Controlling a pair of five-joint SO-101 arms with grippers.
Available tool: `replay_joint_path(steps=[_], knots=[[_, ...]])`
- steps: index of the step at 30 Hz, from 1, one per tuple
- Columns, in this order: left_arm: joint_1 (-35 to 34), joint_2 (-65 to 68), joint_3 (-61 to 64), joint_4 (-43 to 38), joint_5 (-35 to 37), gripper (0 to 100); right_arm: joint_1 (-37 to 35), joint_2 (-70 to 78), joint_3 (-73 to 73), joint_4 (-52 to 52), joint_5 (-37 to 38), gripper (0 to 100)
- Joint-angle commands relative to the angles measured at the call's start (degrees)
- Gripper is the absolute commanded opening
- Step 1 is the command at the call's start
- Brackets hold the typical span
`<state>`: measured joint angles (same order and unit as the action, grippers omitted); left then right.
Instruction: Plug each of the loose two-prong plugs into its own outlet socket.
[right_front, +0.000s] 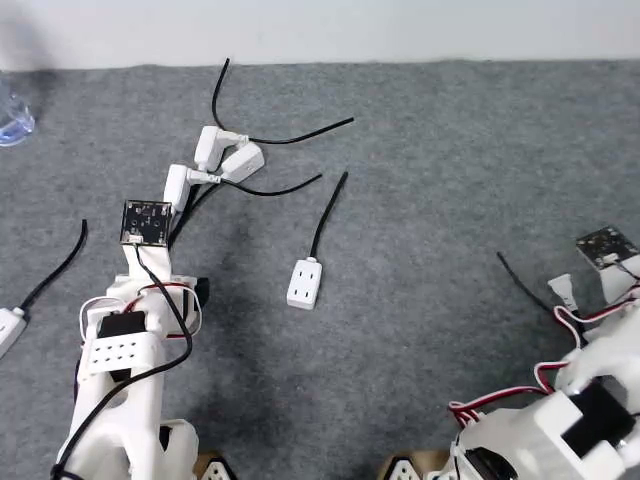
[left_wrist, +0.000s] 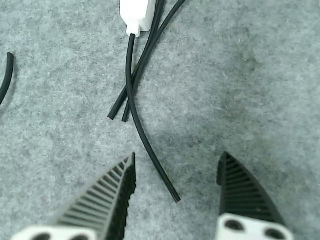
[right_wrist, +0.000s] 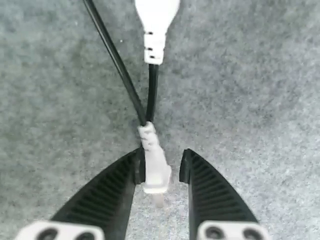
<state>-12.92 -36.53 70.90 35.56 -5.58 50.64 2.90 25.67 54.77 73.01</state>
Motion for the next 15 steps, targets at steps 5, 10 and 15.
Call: replay_joint_path(steps=[5, 10, 15], knots=[[0.5, -1.0, -0.5, -1.3, 0.6, 25, -0.3, -0.6, -3.1, 0.7, 0.5, 10.6], [0.5, -1.0, -0.5, -1.3, 0.6, 25, -1.3, -0.6, -2.7, 0.7, 0.5, 10.9], [0.5, -1.0, -0.5, -1.3, 0.6, 25, -3.6, -0.6, -0.5, 0.2, 0.5, 10.6]])
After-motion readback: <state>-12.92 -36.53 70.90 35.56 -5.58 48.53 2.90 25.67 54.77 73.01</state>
